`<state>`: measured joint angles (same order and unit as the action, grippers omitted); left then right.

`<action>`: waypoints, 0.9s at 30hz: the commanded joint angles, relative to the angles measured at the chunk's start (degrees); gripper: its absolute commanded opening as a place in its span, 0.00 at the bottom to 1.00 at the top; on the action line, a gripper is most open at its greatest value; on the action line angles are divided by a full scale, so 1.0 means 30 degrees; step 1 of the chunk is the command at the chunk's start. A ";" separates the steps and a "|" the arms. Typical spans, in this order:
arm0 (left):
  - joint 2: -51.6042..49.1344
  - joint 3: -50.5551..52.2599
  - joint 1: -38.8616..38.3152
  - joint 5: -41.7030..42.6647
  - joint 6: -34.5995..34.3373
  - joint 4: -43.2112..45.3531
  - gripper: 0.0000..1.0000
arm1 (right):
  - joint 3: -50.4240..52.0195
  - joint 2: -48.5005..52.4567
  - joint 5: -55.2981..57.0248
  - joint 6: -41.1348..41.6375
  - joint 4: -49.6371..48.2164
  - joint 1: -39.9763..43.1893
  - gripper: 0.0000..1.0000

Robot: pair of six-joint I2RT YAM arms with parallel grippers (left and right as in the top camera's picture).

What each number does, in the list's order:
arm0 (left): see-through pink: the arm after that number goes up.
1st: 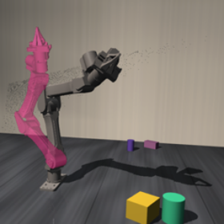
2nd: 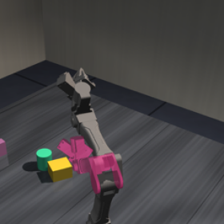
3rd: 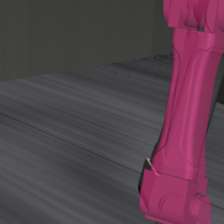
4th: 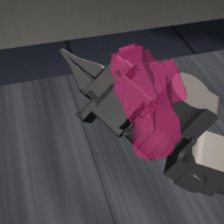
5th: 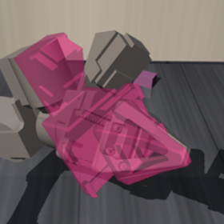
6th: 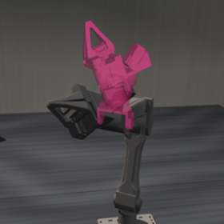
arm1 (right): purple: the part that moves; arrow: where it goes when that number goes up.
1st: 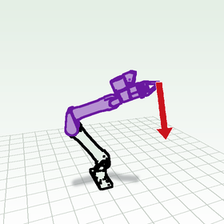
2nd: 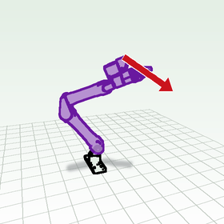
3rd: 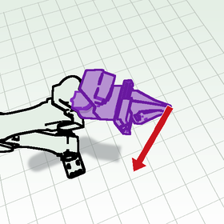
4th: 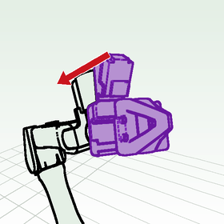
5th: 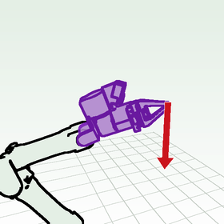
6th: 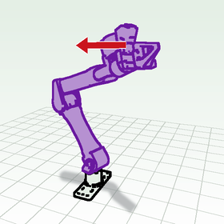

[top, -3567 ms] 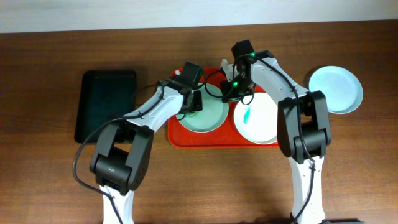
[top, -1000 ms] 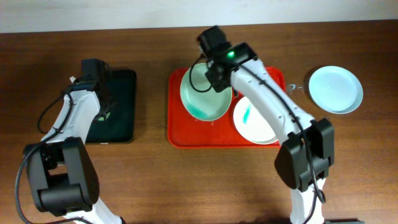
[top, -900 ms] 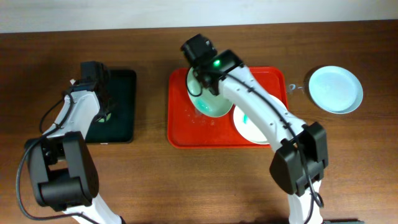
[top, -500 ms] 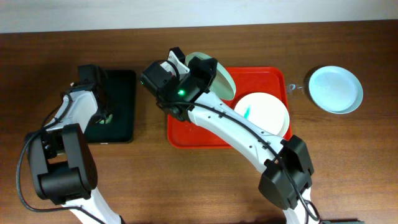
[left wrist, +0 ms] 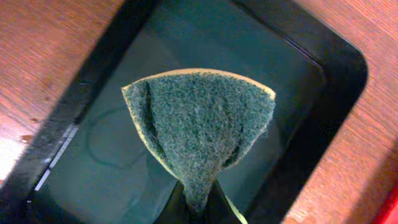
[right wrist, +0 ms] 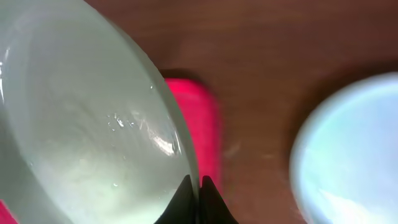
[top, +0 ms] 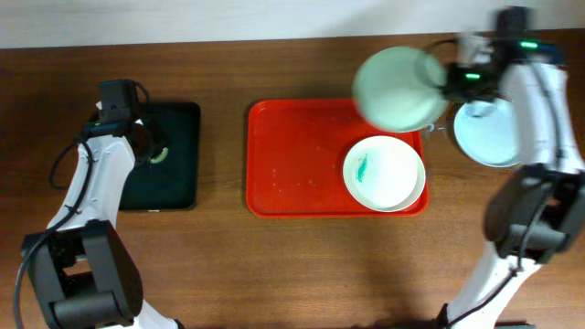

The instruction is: Clean dirty plates on tray and stack at the side

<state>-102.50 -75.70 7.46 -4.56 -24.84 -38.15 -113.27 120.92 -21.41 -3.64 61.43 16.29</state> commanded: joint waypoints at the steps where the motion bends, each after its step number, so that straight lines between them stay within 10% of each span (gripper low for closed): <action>1: 0.0270 -0.0284 -0.0612 0.0299 0.0321 -0.0015 0.00 | -0.0372 0.1049 -0.2907 0.1770 0.0160 0.3242 0.04; 11: 0.0270 -0.0284 -0.1617 0.0240 0.0313 -0.0015 0.00 | 0.0852 0.2084 0.4350 0.2528 -0.0641 0.7475 0.04; 15: 0.0270 -0.0284 -0.1617 0.0240 0.0321 -0.0095 0.00 | 0.1209 0.2091 0.4357 0.2528 -0.1078 0.7322 0.15; 18: 0.0270 -0.0284 -0.1617 0.0248 0.0321 -0.0087 0.00 | 0.1209 0.2091 0.4335 0.2521 -0.0962 0.7096 0.44; 27: 0.0270 -0.0284 -0.1625 0.0248 0.0321 -0.0080 0.00 | 0.1209 0.2091 -0.3840 -0.4816 0.1209 0.2783 0.45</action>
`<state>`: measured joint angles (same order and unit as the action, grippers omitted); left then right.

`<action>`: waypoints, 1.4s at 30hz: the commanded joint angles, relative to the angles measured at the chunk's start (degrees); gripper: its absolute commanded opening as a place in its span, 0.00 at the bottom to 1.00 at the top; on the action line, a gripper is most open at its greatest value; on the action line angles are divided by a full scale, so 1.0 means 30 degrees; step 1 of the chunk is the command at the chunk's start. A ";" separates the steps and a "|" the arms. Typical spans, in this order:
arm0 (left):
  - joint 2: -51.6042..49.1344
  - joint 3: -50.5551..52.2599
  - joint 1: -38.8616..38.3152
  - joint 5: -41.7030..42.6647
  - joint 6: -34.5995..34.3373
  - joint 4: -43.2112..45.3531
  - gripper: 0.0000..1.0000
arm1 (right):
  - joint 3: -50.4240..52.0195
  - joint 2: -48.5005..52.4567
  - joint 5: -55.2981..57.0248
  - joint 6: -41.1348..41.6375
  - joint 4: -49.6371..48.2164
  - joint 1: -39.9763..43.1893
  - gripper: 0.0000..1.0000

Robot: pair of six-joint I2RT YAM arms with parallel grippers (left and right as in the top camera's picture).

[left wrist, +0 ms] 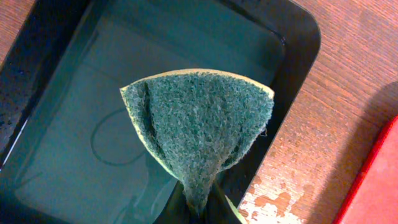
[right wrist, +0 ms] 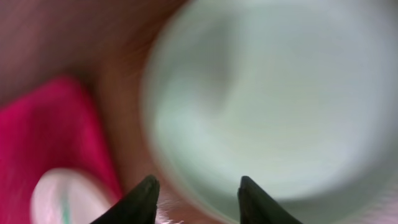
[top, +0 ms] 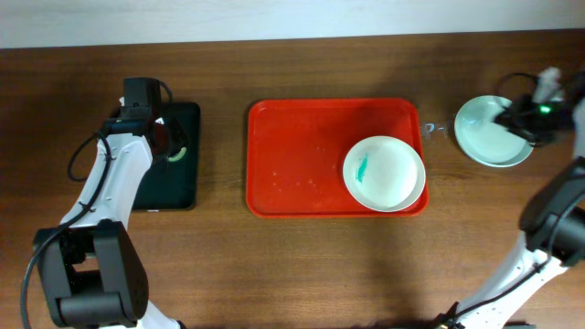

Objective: Clean dirty plates on tray and stack at the side
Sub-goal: 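Grasp the rim of the last plate with the right gripper and pull it left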

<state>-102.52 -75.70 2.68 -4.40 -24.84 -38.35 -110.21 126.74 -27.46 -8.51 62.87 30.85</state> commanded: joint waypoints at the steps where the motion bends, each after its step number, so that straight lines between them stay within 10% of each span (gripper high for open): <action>1: 0.0277 -0.0284 -0.0022 0.0189 0.0321 -0.0015 0.00 | 0.0189 0.0153 -0.0248 -0.3140 0.1268 -0.3096 0.45; 13: 0.0277 -0.0284 -0.0022 0.0197 0.0321 -0.0029 0.00 | 0.3191 0.0160 0.9464 -0.2288 0.2098 -0.9668 0.48; 31: 0.0277 -0.0284 -0.0029 0.0204 0.0321 -0.0073 0.00 | 0.4014 0.0160 0.6426 -0.0131 0.5719 -1.0054 0.48; 42: 0.0277 -0.0284 -0.0029 0.0204 0.0321 -0.0109 0.00 | 0.1355 0.0095 0.9231 -0.1501 0.1770 -1.0535 0.48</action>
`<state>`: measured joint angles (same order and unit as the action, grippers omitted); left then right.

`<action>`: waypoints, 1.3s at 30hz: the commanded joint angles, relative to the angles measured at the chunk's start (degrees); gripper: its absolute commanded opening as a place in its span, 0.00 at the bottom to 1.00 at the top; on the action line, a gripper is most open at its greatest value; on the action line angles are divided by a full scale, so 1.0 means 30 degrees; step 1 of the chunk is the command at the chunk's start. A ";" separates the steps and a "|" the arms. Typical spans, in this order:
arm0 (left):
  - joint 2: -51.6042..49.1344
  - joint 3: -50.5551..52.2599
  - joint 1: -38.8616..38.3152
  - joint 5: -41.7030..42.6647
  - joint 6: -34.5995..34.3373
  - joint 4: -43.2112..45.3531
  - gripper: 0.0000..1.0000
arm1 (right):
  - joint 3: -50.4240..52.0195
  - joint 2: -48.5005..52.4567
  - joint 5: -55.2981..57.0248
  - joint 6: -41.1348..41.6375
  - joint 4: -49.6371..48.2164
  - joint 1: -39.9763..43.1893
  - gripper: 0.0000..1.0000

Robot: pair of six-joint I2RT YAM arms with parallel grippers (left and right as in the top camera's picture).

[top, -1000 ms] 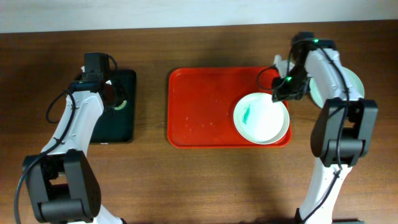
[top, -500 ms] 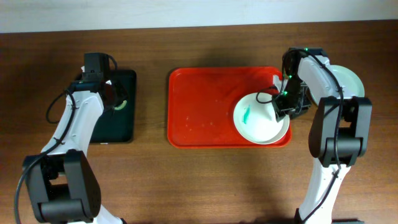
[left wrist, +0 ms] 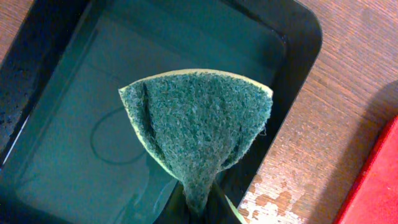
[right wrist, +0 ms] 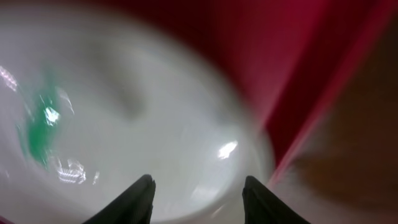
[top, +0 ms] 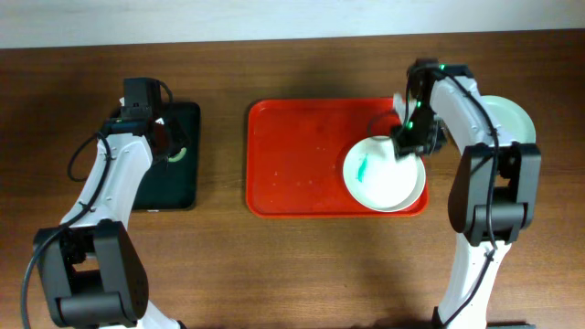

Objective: Clean dirty plates on tray and stack at the side
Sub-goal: 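Grasp the rim of the last plate with the right gripper and pull it left, then scrub the last plate with the sponge in the left gripper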

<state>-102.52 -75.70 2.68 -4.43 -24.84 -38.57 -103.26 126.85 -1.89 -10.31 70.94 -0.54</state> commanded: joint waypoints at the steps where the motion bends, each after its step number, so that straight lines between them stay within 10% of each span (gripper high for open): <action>1: 0.0277 -0.0284 -0.0022 0.0211 0.0321 -0.0044 0.00 | -0.0903 0.0080 0.0678 -0.1421 -0.1479 -0.0044 0.50; 29: 0.0277 -0.0284 -0.0313 0.3971 0.1421 0.0051 0.00 | 0.4240 0.0095 -0.1719 0.2776 0.1552 0.0146 0.55; 35: 0.0270 -0.0277 -0.2601 0.4634 0.1829 0.0036 0.00 | 0.4226 0.0095 -0.2062 0.5297 -0.1698 -0.0015 0.14; 39: 0.0219 -0.0029 -0.4830 0.4626 0.1821 0.0138 0.00 | 0.4226 0.0095 -0.3446 0.5319 -0.4065 -0.0546 0.11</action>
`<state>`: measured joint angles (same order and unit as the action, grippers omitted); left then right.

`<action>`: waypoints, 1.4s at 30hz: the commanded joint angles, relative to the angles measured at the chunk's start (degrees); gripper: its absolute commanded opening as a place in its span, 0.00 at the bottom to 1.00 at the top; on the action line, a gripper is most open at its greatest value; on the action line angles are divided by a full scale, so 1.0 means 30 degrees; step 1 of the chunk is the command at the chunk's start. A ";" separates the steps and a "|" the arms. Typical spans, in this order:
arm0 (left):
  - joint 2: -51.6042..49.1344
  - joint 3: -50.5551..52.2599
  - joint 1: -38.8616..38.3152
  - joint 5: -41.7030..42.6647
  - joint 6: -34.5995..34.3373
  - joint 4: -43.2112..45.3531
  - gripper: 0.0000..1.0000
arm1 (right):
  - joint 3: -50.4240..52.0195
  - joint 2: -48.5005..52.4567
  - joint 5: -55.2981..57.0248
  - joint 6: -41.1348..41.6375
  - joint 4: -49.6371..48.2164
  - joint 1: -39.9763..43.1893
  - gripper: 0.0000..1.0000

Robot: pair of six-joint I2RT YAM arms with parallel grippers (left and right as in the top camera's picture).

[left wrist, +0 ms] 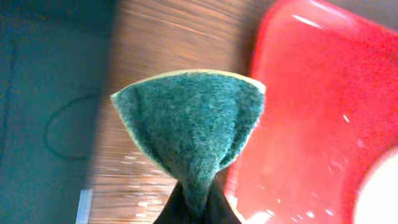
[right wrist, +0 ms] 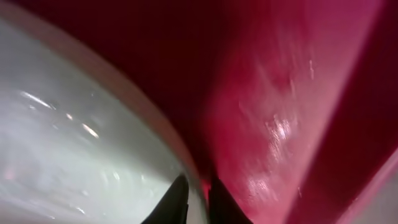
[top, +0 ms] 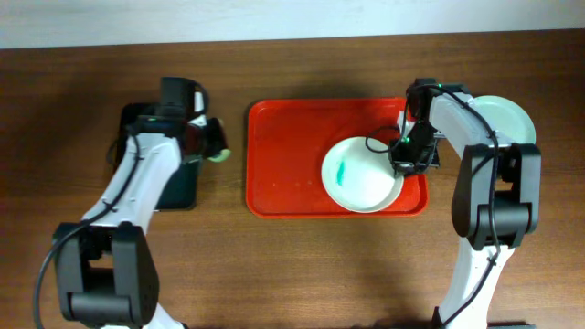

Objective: Clean dirty plates on tray and stack at the side
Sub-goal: 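Scrub the last plate with the sponge in the left gripper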

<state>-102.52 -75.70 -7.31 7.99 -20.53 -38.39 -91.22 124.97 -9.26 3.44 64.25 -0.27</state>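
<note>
A white plate (top: pixel 361 174) with a green smear (top: pixel 341 170) lies on the red tray (top: pixel 292 155), right of its middle. My right gripper (top: pixel 403 163) is shut on the plate's right rim (right wrist: pixel 186 165), one finger on each side. My left gripper (top: pixel 208 142) is shut on a green scouring sponge (left wrist: pixel 189 127) and hangs over the bare wood between the black basin (top: pixel 169 183) and the tray's left edge. A clean plate (top: pixel 505 117) rests on the table at the far right, partly behind the right arm.
The black water basin (left wrist: pixel 37 124) stands at the left, under the left arm. The tray's raised rim (right wrist: pixel 348 124) runs just right of the right gripper. Brown tabletop lies all round.
My left gripper has moved right with the sponge, from over the basin to the gap beside the tray. My right gripper has shut on the smeared plate's rim, and the plate sits further left.
My right gripper held a cleaned plate above the tray's back right corner while the left held the sponge over the basin. Then that plate lay at the far right and the gripper was open. Then it was open at the smeared plate, and now grips it.
</note>
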 commanded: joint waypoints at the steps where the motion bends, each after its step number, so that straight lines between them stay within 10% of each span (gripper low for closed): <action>1: 0.0153 -0.0029 -0.1974 0.0495 0.0379 0.0124 0.00 | 0.0211 0.0721 -0.1304 0.0729 -0.2521 -0.0860 0.09; 22: -0.6572 -0.0029 -0.7176 0.1829 -0.4779 0.7104 0.00 | 0.0226 0.0721 -0.1435 0.1035 -0.5013 -0.4284 0.04; 30: -0.5406 -0.1392 -0.6368 -0.7453 -0.4736 0.1151 0.00 | 0.0226 0.0721 -0.1421 0.1035 -0.4641 -0.4284 0.04; 42: -0.6091 -0.1632 -0.7664 0.3351 -0.7308 0.4218 0.00 | 0.0226 0.0721 -0.1428 0.1035 -0.4699 -0.4284 0.04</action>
<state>-117.75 -81.14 -28.27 11.49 -39.53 -26.57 -91.37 124.99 -16.01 6.28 49.67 -12.97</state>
